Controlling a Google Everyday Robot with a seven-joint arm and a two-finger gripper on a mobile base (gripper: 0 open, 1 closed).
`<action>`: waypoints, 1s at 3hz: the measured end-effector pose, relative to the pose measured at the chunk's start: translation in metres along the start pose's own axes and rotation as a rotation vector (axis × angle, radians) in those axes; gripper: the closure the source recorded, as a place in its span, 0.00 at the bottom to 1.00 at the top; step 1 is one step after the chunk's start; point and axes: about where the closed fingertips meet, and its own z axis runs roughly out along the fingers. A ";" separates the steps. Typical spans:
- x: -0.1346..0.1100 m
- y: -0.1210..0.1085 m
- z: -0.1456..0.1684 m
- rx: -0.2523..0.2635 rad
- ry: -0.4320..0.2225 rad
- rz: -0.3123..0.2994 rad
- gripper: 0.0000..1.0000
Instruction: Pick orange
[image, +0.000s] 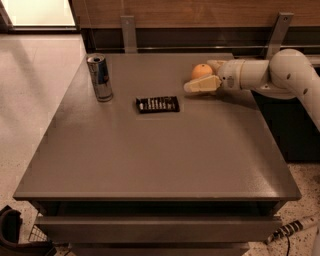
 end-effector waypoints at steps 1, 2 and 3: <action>0.001 0.002 0.005 -0.008 -0.007 0.003 0.36; 0.001 0.003 0.008 -0.012 -0.007 0.003 0.59; 0.001 0.005 0.011 -0.018 -0.007 0.004 0.83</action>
Offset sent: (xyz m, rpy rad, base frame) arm 0.0012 0.0044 -0.0027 0.0087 0.0003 0.0064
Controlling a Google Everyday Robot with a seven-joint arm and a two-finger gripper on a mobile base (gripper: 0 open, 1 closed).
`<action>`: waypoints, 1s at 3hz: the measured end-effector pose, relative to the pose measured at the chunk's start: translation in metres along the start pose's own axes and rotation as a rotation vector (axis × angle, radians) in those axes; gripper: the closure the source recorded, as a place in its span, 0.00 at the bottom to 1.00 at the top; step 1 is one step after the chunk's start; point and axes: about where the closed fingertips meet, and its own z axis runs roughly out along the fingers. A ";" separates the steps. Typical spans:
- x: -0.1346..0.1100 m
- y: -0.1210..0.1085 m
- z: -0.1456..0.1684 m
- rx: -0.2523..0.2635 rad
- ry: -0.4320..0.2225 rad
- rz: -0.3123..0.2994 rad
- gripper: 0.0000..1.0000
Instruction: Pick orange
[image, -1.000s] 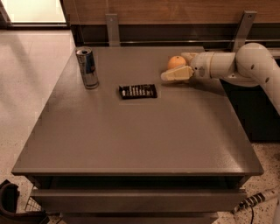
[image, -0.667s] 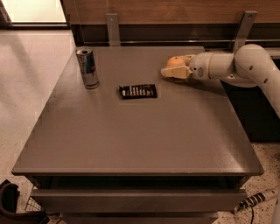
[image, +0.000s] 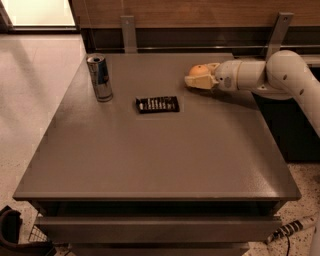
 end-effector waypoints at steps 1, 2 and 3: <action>0.000 0.002 0.003 -0.005 0.000 0.000 1.00; 0.000 0.002 0.003 -0.005 0.000 0.000 1.00; -0.014 0.007 0.004 -0.014 -0.001 -0.020 1.00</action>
Offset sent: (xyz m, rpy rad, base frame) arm 0.0002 0.0028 -0.0007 0.0008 0.0012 0.0040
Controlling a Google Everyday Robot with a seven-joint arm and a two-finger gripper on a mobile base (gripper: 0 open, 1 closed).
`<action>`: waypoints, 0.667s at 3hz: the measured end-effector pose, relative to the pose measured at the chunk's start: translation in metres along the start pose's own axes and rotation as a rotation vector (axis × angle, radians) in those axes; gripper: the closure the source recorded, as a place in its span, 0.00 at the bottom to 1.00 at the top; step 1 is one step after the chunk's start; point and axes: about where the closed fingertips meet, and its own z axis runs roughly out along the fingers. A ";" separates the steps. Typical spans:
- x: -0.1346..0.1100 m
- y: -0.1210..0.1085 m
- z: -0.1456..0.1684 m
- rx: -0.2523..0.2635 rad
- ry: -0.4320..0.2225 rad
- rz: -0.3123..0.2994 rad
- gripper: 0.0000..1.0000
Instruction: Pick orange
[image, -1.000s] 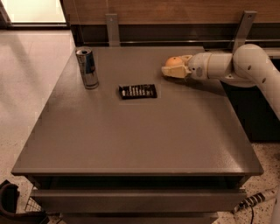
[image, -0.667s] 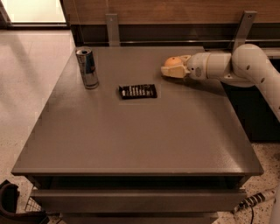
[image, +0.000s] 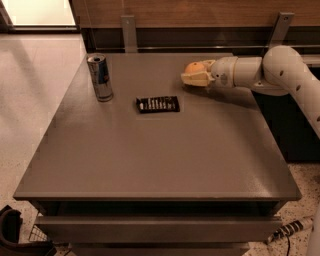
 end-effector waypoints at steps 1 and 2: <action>-0.025 0.010 -0.002 -0.006 0.005 -0.049 1.00; -0.052 0.019 -0.009 -0.001 0.009 -0.101 1.00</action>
Offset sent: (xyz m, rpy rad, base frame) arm -0.0291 0.0161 0.1044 -0.1131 -0.1526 0.0288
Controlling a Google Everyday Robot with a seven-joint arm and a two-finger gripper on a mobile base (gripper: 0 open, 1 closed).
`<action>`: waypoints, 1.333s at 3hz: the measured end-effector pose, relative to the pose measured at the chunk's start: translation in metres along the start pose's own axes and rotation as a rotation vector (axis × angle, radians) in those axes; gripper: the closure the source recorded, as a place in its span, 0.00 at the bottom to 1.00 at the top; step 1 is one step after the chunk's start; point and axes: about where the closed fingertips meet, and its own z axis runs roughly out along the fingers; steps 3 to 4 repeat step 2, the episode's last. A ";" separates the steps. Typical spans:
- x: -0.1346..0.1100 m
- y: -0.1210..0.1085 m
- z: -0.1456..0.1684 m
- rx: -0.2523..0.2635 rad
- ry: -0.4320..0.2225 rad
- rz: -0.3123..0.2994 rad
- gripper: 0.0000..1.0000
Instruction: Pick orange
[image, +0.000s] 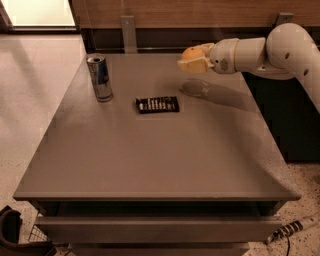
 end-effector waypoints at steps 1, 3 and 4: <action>-0.028 0.007 -0.011 0.021 0.010 -0.057 1.00; -0.048 0.013 -0.021 0.042 0.018 -0.103 1.00; -0.048 0.013 -0.021 0.042 0.018 -0.103 1.00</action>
Offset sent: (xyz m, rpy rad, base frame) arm -0.0318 -0.0003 0.0826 -0.1146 -0.1464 -0.0322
